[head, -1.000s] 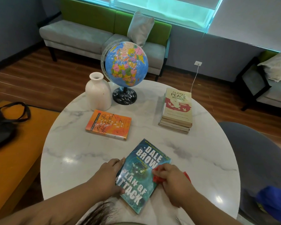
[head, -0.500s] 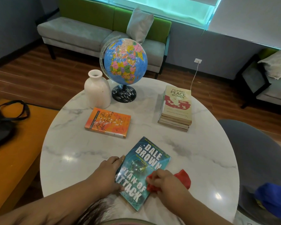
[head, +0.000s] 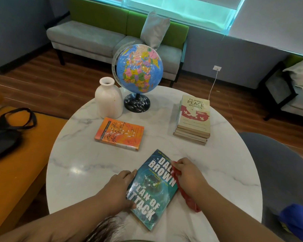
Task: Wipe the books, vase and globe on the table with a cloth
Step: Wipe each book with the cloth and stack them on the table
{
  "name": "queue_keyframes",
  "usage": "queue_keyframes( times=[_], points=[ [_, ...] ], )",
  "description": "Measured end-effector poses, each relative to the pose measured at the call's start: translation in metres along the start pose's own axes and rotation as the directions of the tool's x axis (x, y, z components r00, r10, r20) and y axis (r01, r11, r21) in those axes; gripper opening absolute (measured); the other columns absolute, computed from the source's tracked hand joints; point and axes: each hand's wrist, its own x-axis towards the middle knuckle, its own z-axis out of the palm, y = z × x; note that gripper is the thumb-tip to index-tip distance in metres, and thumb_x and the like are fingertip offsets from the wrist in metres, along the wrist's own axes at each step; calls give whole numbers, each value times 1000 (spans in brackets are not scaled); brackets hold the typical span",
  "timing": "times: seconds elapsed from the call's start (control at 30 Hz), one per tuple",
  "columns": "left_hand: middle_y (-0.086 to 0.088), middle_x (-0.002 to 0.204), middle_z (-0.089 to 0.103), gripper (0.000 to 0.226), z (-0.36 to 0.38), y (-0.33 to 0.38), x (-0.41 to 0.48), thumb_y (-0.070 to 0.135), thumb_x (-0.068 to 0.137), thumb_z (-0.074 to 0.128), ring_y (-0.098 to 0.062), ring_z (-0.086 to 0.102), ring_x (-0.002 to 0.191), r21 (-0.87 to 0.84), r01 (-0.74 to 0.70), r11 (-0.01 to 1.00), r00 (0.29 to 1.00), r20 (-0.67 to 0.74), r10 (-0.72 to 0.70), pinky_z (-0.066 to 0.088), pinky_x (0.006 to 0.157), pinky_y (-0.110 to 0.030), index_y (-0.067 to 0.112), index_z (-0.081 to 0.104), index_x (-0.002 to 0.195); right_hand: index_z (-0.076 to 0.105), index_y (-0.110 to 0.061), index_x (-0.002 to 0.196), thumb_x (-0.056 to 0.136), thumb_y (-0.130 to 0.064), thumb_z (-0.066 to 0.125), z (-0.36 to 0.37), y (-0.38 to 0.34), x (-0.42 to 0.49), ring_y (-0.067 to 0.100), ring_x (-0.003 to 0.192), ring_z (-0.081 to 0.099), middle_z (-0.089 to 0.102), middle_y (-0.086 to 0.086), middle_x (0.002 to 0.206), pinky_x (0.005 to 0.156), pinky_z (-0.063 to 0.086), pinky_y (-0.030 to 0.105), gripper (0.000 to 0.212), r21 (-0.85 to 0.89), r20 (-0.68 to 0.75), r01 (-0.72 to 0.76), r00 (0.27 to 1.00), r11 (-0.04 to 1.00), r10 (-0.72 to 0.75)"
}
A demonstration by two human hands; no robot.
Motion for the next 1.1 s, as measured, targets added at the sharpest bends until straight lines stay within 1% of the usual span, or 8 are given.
queue_keyframes(
  times=[0.1,0.23,0.37,0.5,0.6,0.77,0.9,1.1],
  points=[
    [6,149,26,113,-1,-1,1,47,70,78,-16,32,129,-4,-2,1000,1000,3,2,31,111,-29,23,7,155,58,-24,106,96,-32,47,3,-11,-3,11,79,63,63,-4,93,74,55,30,17,72,97,-12,995,997,5],
    [6,149,26,113,-1,-1,1,47,70,77,-16,31,130,-14,0,1000,1000,4,0,31,111,-29,22,7,155,62,-13,108,96,-21,55,-1,-13,-3,-3,70,59,60,-9,92,64,48,11,16,252,200,-57,980,966,5],
    [6,150,25,112,0,-2,1,46,70,78,-16,31,130,-16,2,1000,1000,8,-1,31,111,-29,22,8,154,59,-23,90,93,-35,58,0,-17,5,19,81,70,71,3,87,76,58,42,12,363,220,-283,952,888,213],
    [6,150,25,112,0,-3,1,48,70,77,-16,31,129,-14,0,1000,1000,6,0,31,111,-29,22,8,154,63,-11,99,96,-20,58,2,-26,-4,-3,71,62,66,-4,85,65,51,16,11,434,284,-292,942,852,178],
    [6,149,25,112,1,-2,0,47,70,77,-16,31,129,-13,-3,1000,1000,2,3,30,110,-28,22,8,154,60,-12,93,93,-26,62,-2,-29,6,20,75,69,71,14,86,70,56,39,14,641,304,-448,894,623,329],
    [6,149,26,112,0,-2,1,46,70,78,-16,32,129,-23,-4,1000,1000,1,4,30,110,-28,22,8,154,58,-11,90,94,-31,61,6,-37,3,13,73,60,66,10,85,78,53,43,21,470,306,-377,918,798,253],
    [5,149,26,112,0,-2,1,47,70,77,-16,32,130,-12,-7,1000,1000,9,7,30,111,-29,21,8,154,59,-8,93,93,-23,63,-1,-37,11,15,64,64,67,8,80,55,53,29,16,601,288,-421,907,679,306],
    [6,150,25,111,-1,-1,0,45,71,77,-15,30,130,-25,-7,1000,1000,5,7,29,111,-28,21,8,154,60,-14,93,93,-29,63,5,-42,17,15,69,65,71,5,80,69,55,42,15,550,321,-407,909,729,265]
  ],
)
